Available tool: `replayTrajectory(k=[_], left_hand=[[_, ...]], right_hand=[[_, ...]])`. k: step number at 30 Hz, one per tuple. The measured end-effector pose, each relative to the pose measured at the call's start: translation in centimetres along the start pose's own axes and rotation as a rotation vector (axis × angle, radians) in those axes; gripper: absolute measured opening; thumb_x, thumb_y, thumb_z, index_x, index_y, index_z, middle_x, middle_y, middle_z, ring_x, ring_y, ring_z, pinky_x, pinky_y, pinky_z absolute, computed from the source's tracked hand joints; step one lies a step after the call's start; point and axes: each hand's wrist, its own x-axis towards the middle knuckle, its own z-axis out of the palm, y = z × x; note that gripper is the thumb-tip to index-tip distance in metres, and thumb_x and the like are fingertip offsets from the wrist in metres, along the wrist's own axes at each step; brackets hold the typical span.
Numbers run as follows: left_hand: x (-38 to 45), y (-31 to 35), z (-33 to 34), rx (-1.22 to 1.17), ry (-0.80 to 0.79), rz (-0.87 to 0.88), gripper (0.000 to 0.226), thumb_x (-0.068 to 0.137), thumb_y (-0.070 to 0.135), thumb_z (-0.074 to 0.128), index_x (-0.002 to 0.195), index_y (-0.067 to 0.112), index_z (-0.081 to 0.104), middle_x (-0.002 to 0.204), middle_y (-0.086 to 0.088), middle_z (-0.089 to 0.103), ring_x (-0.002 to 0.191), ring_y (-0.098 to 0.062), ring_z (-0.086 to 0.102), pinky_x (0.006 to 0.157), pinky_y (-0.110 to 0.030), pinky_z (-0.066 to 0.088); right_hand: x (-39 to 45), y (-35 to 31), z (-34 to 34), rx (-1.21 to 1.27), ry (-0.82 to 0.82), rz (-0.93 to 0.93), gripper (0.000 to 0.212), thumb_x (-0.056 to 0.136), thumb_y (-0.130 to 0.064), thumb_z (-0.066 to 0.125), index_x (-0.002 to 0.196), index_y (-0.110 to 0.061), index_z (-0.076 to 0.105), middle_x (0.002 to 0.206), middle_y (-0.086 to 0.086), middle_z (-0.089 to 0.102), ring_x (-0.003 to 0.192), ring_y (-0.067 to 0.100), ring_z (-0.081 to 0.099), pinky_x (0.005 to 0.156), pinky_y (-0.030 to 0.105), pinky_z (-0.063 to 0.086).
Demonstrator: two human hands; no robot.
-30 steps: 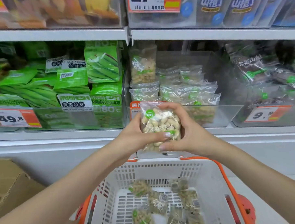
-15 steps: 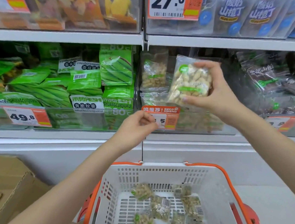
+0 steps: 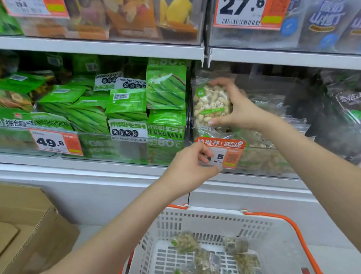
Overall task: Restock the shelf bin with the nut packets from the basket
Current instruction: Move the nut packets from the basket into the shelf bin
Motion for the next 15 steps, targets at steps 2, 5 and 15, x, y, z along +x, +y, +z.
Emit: replayTrajectory(k=[2,5,15], left_hand=[[0.0,-0.1,0.1,-0.008,0.001,0.004,0.023,0.075,0.026,0.077,0.085,0.026,0.056,0.089,0.001,0.059,0.077,-0.01,0.055,0.07,-0.021,0.044],[-0.1,0.1,0.1,0.015,0.006,0.006,0.025,0.076,0.027,0.076,0.092,0.022,0.057,0.094,0.0,0.058,0.08,-0.01,0.055,0.069,-0.017,0.042],[-0.3,0.2,0.2,0.088,-0.03,0.045,0.033,0.079,0.029,0.074,0.1,0.021,0.05,0.101,-0.001,0.053,0.077,-0.009,0.052,0.069,-0.018,0.04]], right_hand=[[-0.2,0.1,0.0,-0.017,-0.007,0.03,0.087,0.062,-0.028,0.087,0.121,-0.059,0.03,0.133,0.0,0.034,0.126,0.027,0.033,0.11,0.05,0.033],[-0.5,-0.2,0.0,-0.019,-0.003,0.063,0.087,0.066,-0.03,0.085,0.124,-0.065,0.029,0.131,0.003,0.029,0.129,0.027,0.03,0.114,0.047,0.028],[-1.8,-0.8,-0.5,-0.138,0.02,0.093,0.088,0.068,-0.047,0.08,0.136,-0.058,0.026,0.133,0.007,0.039,0.129,0.023,0.034,0.106,0.039,0.036]])
